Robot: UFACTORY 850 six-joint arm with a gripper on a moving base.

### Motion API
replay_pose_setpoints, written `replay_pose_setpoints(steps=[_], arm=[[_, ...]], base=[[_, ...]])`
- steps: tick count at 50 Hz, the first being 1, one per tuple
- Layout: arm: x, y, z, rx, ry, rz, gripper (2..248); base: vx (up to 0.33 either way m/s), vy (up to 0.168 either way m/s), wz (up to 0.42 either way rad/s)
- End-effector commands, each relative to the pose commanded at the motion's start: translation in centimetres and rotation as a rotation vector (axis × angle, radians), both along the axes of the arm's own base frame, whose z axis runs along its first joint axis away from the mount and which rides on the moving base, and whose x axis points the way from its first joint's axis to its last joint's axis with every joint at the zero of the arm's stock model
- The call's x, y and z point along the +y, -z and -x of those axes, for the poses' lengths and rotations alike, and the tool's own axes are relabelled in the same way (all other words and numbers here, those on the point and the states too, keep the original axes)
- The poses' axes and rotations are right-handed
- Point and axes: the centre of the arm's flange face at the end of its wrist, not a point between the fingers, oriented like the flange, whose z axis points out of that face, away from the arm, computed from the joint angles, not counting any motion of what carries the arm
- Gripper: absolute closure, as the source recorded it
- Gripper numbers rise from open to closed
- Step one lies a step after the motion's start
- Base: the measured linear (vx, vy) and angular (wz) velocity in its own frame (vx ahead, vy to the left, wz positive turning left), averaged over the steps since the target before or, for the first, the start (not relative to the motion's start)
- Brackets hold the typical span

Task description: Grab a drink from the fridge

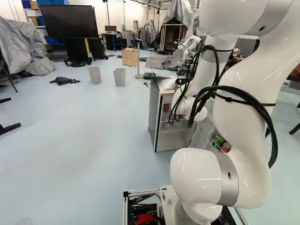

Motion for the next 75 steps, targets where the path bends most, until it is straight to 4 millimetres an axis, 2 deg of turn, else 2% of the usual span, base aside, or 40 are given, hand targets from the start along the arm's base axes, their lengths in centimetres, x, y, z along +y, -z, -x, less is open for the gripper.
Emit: replay_pose_setpoints(steps=[41,65,75], arm=[[-0.1,-3.0,-1.5,0.015,-0.007,0.007,155],[-0.2,-4.9,-3.0,0.017,-0.013,0.013,155],[-0.2,-5.1,-3.8,0.016,-0.016,0.014,155]], base=[[0.0,0.0,0.0],[0.0,0.0,0.0],[0.0,0.0,0.0]])
